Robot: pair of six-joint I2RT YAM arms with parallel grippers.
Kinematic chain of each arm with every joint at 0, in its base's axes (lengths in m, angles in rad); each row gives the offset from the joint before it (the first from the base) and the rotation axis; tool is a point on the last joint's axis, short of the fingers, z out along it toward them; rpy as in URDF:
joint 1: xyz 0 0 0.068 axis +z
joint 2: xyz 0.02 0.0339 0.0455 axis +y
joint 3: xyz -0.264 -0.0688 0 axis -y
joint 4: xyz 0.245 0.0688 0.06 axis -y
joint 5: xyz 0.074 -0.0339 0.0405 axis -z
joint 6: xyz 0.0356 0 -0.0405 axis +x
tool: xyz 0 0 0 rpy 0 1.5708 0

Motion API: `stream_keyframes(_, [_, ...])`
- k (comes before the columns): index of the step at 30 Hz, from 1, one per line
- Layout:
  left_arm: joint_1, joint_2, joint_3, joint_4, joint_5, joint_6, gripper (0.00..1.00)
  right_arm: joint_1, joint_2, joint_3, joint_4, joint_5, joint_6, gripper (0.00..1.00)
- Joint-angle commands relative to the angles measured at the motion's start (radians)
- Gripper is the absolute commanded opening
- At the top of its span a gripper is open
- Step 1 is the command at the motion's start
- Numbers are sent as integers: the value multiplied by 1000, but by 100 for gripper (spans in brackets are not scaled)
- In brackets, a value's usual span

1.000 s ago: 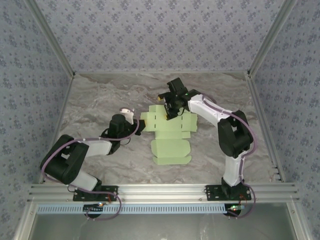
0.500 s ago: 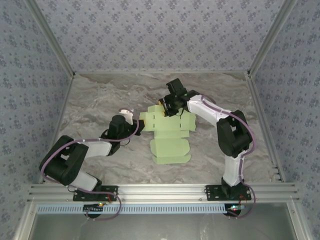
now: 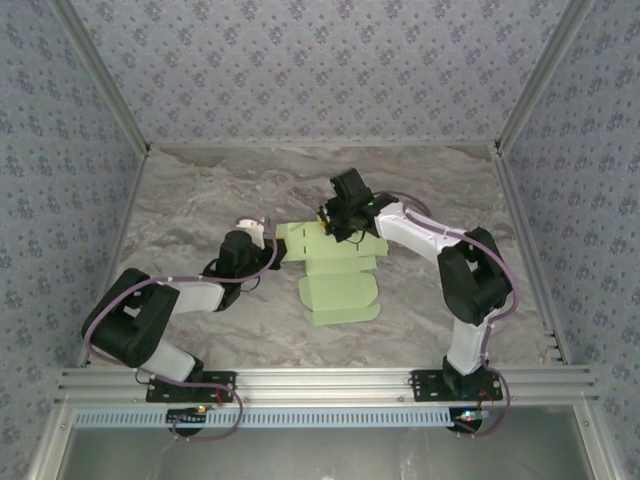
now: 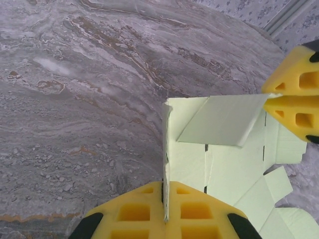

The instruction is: Fold the paper box

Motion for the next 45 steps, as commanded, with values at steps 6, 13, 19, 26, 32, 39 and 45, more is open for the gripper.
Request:
stream_keyframes(6, [0, 19, -3, 57, -15, -21, 0, 6, -36, -70, 97, 94, -15, 16])
stream_keyframes(13, [-1, 29, -15, 90, 15, -13, 0, -13, -18, -61, 128, 78, -13, 23])
stream_keyframes(19, [-1, 21, -23, 118, 18, -23, 0, -6, -8, -11, 2, 93, 20, 28])
stream_keyframes(26, [-4, 5, -37, 126, 9, -20, 0, -7, 18, 30, -27, 82, 42, 33])
stream_keyframes(32, [-10, 0, -40, 124, 8, -18, 0, -6, 49, 82, -45, 90, 51, 27])
stream_keyframes(39, [-11, -5, -43, 127, 4, -16, 0, -6, 72, 62, -4, 55, 102, 27])
stream_keyframes(45, [-24, -12, -71, 173, -32, -14, 0, -6, 71, 52, -10, 23, 154, 34])
